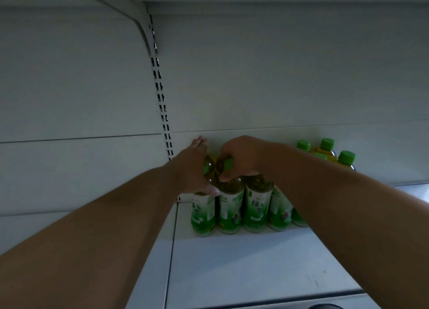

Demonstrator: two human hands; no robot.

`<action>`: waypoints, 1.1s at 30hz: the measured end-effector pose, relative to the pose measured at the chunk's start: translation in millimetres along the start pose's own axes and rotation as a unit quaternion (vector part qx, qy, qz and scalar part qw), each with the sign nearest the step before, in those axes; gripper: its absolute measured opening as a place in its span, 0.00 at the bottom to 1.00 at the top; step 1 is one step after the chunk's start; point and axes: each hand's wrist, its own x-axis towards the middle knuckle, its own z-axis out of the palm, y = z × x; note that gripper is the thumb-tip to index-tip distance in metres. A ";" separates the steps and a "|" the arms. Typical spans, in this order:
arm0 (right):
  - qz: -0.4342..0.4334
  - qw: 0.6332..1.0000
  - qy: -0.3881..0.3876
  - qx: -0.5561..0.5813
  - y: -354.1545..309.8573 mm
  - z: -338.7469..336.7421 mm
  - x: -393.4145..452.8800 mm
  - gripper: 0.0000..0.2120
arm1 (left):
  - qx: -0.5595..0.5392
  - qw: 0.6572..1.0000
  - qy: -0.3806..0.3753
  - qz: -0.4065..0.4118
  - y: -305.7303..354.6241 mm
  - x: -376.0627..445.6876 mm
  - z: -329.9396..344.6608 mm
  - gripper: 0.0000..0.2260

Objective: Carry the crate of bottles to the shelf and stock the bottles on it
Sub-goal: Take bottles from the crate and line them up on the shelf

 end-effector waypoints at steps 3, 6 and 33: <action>-0.026 0.999 0.038 0.028 -12.0 -3.6 2.6 0.20 | -0.068 0.997 0.032 -0.019 -8.8 -15.0 3.1 0.62; -0.044 0.996 0.062 0.039 -26.2 1.3 9.0 0.20 | -0.115 0.991 0.021 -0.063 -26.2 -31.9 26.0 0.66; -0.016 0.997 0.049 0.052 -45.9 20.8 21.4 0.11 | -0.091 0.991 -0.046 -0.084 -72.3 -41.2 175.2 0.56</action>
